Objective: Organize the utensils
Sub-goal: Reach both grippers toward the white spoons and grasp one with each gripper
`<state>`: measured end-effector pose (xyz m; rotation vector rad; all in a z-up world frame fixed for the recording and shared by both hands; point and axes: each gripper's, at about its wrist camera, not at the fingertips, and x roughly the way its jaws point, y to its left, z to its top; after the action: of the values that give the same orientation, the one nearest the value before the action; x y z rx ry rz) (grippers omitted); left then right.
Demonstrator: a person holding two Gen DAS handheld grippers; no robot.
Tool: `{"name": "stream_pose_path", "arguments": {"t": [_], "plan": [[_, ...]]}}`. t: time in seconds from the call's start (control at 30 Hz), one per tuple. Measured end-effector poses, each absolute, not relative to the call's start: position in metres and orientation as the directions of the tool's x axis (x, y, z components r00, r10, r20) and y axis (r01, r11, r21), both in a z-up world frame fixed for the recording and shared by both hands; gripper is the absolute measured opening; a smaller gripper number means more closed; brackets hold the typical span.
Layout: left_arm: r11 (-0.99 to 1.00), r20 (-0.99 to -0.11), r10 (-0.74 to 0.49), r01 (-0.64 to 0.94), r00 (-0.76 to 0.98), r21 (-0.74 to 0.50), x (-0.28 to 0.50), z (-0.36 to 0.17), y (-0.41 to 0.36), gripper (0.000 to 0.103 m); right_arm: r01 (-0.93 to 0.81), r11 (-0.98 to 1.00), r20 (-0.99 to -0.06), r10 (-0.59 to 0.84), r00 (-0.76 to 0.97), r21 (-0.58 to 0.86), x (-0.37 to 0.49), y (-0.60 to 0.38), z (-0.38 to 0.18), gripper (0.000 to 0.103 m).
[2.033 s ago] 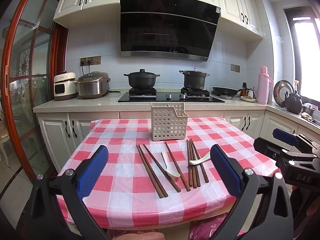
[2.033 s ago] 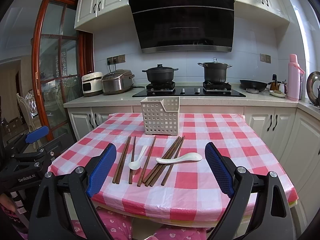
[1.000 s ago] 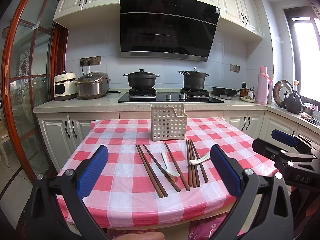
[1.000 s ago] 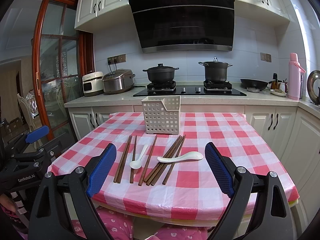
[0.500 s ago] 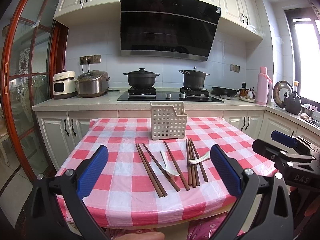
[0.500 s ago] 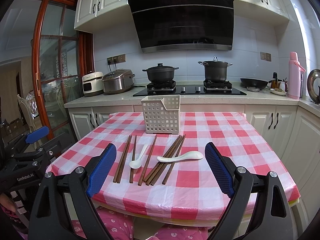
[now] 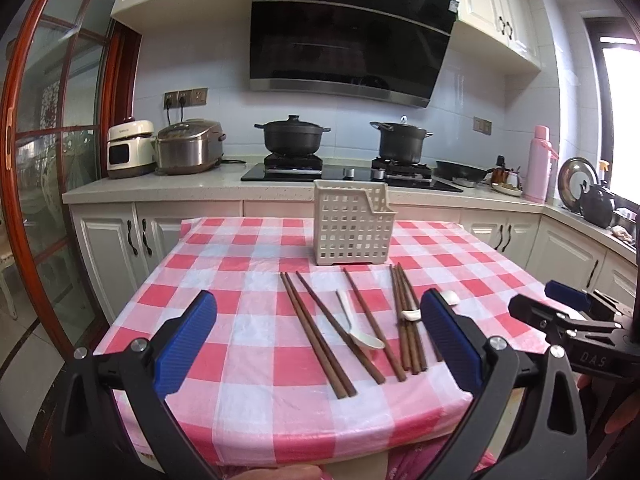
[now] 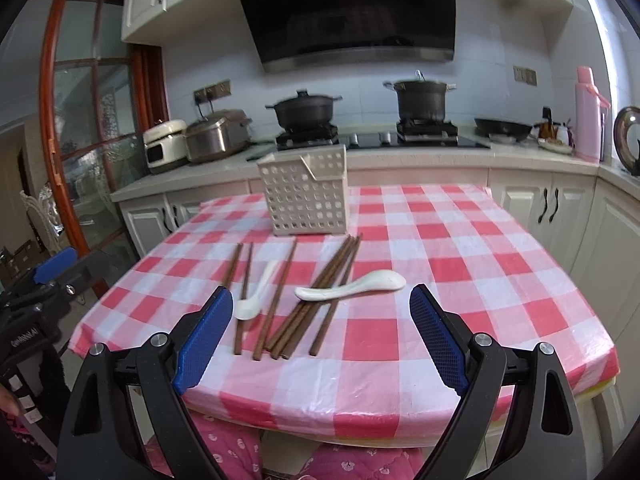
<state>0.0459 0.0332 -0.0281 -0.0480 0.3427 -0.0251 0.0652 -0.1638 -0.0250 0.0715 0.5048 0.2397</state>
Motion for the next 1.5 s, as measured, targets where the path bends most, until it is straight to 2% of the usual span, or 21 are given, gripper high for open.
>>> {"name": "stream_pose_path", "arguments": {"t": [0.23,0.37,0.57,0.67,0.83,1.0,1.13,1.23,1.5], "plan": [[0.997,-0.445,-0.001,-0.032,0.895,-0.066,0.092,-0.058,0.050,0.098,-0.159,0.973,-0.572,0.226,0.788,0.166,0.106,-0.162,-0.054,0.085],[0.994,-0.536,-0.046,-0.015,0.843,-0.109,0.122,-0.078,0.062,0.098,-0.112,0.970,-0.629,0.226,0.743,0.216,0.130,-0.168,-0.070,0.085],[0.992,-0.607,-0.087,0.012,0.790,-0.126,0.155,-0.096,0.063,0.098,-0.039,0.954,-0.698,0.244,0.673,0.296,0.162,-0.175,-0.088,0.083],[0.987,-0.612,-0.123,0.032,0.781,-0.157,0.166,-0.098,0.065,0.098,-0.015,0.947,-0.711,0.251,0.657,0.321,0.179,-0.176,-0.091,0.081],[0.991,-0.634,-0.112,0.044,0.765,-0.123,0.184,-0.098,0.062,0.098,0.019,0.934,-0.740,0.271,0.615,0.357,0.208,-0.171,-0.096,0.076],[0.999,-0.631,-0.036,0.027,0.775,-0.024,0.193,-0.094,0.061,0.098,0.070,0.930,-0.769,0.255,0.587,0.362,0.228,-0.164,-0.100,0.067],[1.000,-0.613,-0.011,0.016,0.790,0.004,0.195,-0.089,0.065,0.098,0.126,0.924,-0.777,0.224,0.589,0.362,0.239,-0.166,-0.101,0.061],[0.999,-0.615,-0.032,0.020,0.788,-0.027,0.197,-0.089,0.071,0.098,0.140,0.926,-0.782,0.206,0.589,0.350,0.249,-0.167,-0.100,0.060],[0.996,-0.602,-0.084,0.043,0.794,-0.082,0.202,-0.087,0.077,0.098,0.120,0.954,-0.800,0.158,0.578,0.275,0.276,-0.162,-0.101,0.045]]}}
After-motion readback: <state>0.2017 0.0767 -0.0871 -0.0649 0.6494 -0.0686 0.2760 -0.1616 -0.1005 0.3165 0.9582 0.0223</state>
